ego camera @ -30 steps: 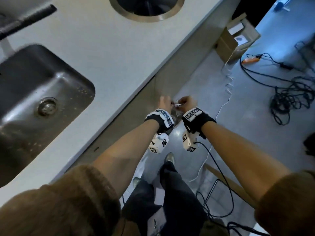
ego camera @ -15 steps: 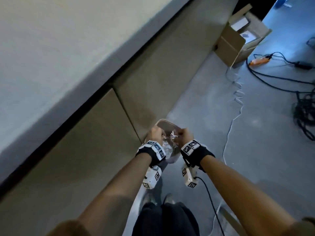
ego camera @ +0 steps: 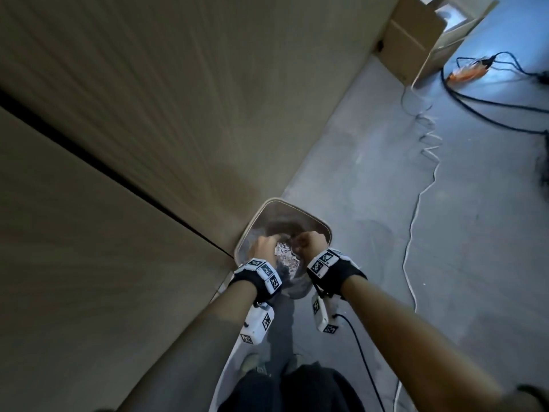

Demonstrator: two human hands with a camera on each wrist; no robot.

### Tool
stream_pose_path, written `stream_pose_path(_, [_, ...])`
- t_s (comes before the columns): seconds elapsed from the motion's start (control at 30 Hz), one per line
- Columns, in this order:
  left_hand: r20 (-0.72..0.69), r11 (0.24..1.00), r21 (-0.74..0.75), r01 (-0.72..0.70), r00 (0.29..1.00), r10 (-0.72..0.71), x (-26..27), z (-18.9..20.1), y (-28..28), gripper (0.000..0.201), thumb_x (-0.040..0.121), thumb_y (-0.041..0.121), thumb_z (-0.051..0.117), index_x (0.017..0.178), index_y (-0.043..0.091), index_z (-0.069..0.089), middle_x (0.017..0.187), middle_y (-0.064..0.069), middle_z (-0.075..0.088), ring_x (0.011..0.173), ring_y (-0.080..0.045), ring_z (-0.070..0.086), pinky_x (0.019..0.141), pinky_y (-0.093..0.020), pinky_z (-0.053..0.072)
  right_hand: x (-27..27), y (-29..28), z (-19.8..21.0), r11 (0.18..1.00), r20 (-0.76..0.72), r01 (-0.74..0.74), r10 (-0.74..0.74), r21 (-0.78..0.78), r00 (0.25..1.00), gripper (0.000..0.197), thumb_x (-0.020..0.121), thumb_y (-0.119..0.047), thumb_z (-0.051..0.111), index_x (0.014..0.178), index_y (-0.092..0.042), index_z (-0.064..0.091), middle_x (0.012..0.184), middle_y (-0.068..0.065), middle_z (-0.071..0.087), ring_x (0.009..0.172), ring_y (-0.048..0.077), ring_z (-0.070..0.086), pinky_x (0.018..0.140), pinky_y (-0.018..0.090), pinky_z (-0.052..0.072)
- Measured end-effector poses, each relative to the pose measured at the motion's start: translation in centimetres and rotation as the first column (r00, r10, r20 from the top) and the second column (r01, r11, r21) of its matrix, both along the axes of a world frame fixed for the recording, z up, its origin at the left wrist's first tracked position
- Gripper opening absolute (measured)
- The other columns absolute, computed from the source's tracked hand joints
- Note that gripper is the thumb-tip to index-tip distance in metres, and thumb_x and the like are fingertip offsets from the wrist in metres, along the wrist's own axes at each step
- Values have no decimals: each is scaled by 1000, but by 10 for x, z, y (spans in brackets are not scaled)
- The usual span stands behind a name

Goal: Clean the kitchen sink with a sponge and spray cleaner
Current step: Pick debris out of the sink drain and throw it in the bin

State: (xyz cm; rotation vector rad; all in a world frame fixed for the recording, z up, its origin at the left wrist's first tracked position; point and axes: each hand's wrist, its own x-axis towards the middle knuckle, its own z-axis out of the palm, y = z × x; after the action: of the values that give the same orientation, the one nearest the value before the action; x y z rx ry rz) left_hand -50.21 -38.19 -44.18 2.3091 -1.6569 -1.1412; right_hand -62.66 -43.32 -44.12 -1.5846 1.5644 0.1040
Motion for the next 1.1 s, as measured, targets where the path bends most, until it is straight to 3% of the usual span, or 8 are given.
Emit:
stream_pose_path(0.1, [38,1000,25,15,999,-16,2,2,1,46,79,4,68,122,14,55,125,-12,50,111,-30,54,93,-38,47,0,-2,8,997,-23,67,-68,-37,997,10,72,2,67,68,-7,68,75,10,70,72,22,64,59,18,41])
stream_pose_path(0.2, [56,999,23,34,998,-35,5,10,-1,37,80,6,67,115,11,56,119,-12,54,105,-28,56,87,-35,47,2,-3,16,997,-18,54,-55,-52,998,33,64,6,71,51,-18,52,60,1,61,60,14,55,57,20,39])
stream_pose_path(0.4, [9,991,62,-115,993,115,4,10,1,27,66,-3,46,50,17,37,59,-1,51,62,-24,66,59,-40,54,6,1,26,997,-27,64,-65,-46,998,37,69,8,56,45,-21,56,56,0,64,54,10,62,63,20,51])
stream_pose_path(0.53, [-16,997,35,-66,998,66,1,9,5,35,76,-8,44,55,20,48,75,-6,65,74,-24,66,71,-39,56,11,7,29,998,-8,57,-57,7,998,29,72,8,47,60,-11,65,70,15,69,68,29,69,71,37,59])
stream_pose_path(0.67, [-14,1000,2,-17,1000,17,2,24,7,20,86,2,50,89,14,65,91,-8,67,82,-23,64,78,-36,54,12,9,36,997,-22,79,-80,-26,997,22,71,0,53,53,-10,61,62,8,64,58,19,59,58,25,48])
stream_pose_path(0.77, [5,999,-38,4,1000,-4,4,35,9,17,82,3,54,85,16,63,86,-6,67,82,-23,66,75,-36,55,9,9,39,996,-18,89,-90,-28,996,33,68,6,64,50,-16,48,56,0,56,53,13,54,54,25,45])
stream_pose_path(0.97, [-54,992,-125,-8,999,2,9,47,13,43,64,1,78,94,21,53,89,5,64,77,-15,61,69,-30,51,6,16,35,997,103,-47,40,58,994,30,64,-3,78,91,-11,70,81,4,70,77,18,68,81,38,57])
stream_pose_path(1.1, [-80,984,-176,-12,997,-2,9,49,14,38,69,3,75,97,20,54,92,4,65,74,-12,54,69,-28,48,8,21,34,983,71,-141,133,115,989,14,72,-11,76,70,-24,72,71,-4,71,80,14,70,86,37,56])
